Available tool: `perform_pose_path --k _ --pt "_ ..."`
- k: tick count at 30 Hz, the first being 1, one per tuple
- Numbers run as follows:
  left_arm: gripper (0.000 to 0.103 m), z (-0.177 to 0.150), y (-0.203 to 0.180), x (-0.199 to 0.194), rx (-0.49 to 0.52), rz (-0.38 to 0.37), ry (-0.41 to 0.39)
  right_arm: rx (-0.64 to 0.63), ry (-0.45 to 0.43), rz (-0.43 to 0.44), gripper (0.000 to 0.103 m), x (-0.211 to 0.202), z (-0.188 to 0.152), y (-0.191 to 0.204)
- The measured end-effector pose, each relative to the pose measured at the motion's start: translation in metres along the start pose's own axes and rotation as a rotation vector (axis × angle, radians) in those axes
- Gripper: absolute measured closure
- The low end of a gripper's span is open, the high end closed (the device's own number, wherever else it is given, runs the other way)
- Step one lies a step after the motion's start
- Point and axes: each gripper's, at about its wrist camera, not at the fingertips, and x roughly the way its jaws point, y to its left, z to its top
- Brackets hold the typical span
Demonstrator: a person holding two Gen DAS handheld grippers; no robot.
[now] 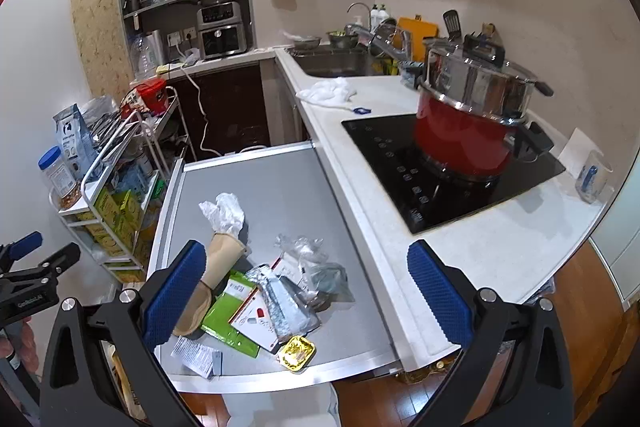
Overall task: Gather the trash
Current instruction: 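Grasp the brown egg carton with the left gripper while the right grasps the silver foil bag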
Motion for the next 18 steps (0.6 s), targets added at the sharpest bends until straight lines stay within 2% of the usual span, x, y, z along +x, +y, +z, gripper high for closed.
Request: perform_pose_path --k 8,11,13,18 --pt "0.002 -0.027 0.001 0.037 0.018 -0.111 0.100 -0.033 0.097 0.034 0.004 0.038 -0.020 0.008" --pt "0.002 -0.034 -0.003 0.054 0.040 -0.125 0.134 -0.051 0.147 0.046 0.004 0.061 -0.030 0.013" --pt "0.012 -0.039 -0.006 0.068 0.052 -0.129 0.168 -0.072 0.181 0.044 0.004 0.078 -0.035 0.018" --pt "0.014 -0.048 -0.007 0.092 0.058 -0.172 0.226 -0.134 0.264 0.037 0.008 0.120 -0.046 0.028"
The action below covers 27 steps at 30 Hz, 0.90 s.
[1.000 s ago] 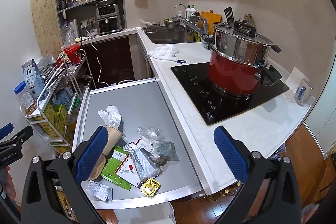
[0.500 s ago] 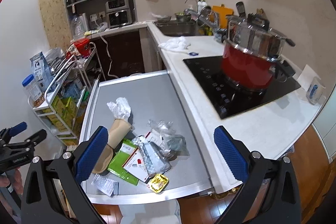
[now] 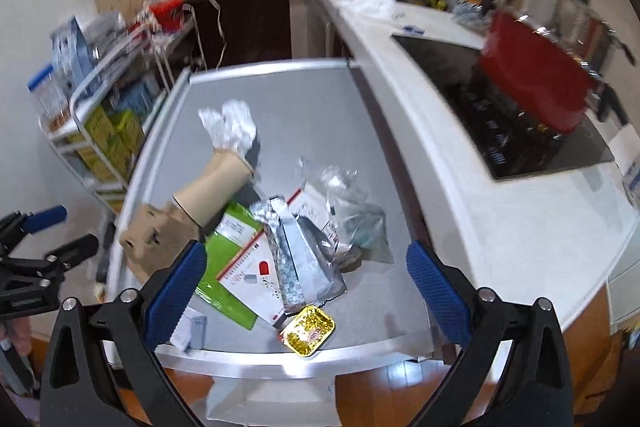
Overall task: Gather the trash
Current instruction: 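Grasp the brown egg carton with the left gripper while the right grasps the silver foil bag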
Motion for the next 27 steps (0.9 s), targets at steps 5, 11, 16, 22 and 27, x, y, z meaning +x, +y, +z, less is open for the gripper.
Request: perform_pose_path --k 5,11,16,22,27 --pt "0.014 -0.002 -0.002 0.022 0.047 -0.035 0.041 -0.004 0.113 0.053 0.014 0.045 -0.002 0.000" --pt "0.014 0.004 0.010 0.048 0.024 -0.108 0.098 0.012 0.191 0.068 0.015 0.077 -0.005 -0.010" --pt "0.014 0.007 0.013 0.064 0.036 -0.156 0.129 0.000 0.245 0.114 0.015 0.092 -0.006 -0.015" --pt "0.014 0.010 0.012 0.082 0.054 -0.180 0.167 0.009 0.284 0.170 0.021 0.110 -0.005 -0.020" --pt "0.018 0.009 0.013 0.094 0.046 -0.192 0.202 0.052 0.299 0.240 0.033 0.118 -0.003 -0.025"
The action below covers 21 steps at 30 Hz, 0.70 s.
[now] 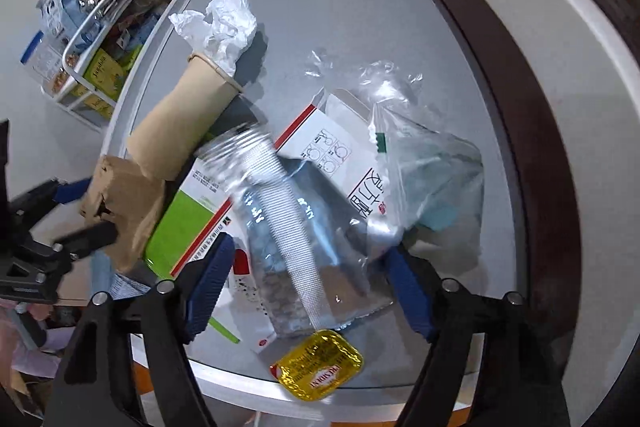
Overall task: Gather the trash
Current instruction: 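Grasp the brown egg carton with the left gripper while the right grasps the silver foil bag, then lift the egg carton with the left gripper while the right lifts the foil bag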
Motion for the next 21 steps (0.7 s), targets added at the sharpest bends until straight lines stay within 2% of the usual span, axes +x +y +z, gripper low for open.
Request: perform_pose_path --k 1,3,13,21 --pt "0.026 0.000 0.001 0.003 -0.004 -0.006 0.008 0.003 -0.002 0.007 0.035 0.000 0.000 -0.002" --pt "0.032 0.000 0.005 0.007 -0.018 -0.016 0.027 0.005 -0.004 0.014 0.038 0.000 -0.002 -0.004" --pt "0.033 0.000 0.005 0.002 -0.023 -0.002 0.008 0.007 -0.028 0.066 0.055 -0.008 0.000 -0.009" --pt "0.034 0.001 0.004 -0.008 -0.037 0.000 -0.018 0.005 -0.048 0.089 0.059 -0.017 0.001 -0.010"
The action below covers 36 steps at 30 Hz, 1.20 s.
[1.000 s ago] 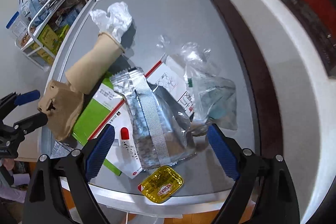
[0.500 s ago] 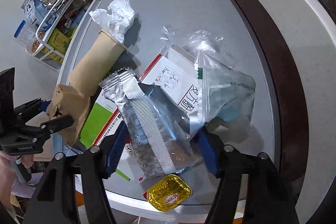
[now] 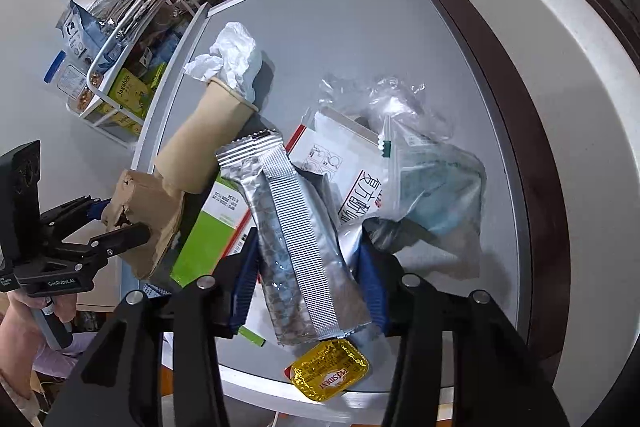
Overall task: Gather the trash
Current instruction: 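Lift the egg carton with the left gripper while the right lifts the foil bag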
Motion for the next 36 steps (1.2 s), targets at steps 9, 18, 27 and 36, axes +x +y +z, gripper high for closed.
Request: perform_pose_path --k 9,18,27,36 --pt "0.034 0.001 0.000 -0.011 -0.006 0.007 -0.031 -0.032 -0.046 -0.005 0.059 -0.019 0.003 0.011" --pt "0.018 -0.004 0.001 0.004 -0.006 0.070 0.018 -0.049 -0.028 -0.014 0.059 -0.013 -0.001 0.020" --pt "0.036 -0.004 -0.004 0.003 0.049 0.081 0.000 -0.048 -0.042 -0.022 0.059 -0.015 0.000 0.022" --pt "0.042 0.005 0.001 -0.029 -0.009 0.059 -0.090 -0.065 -0.101 -0.008 0.059 -0.036 0.003 0.032"
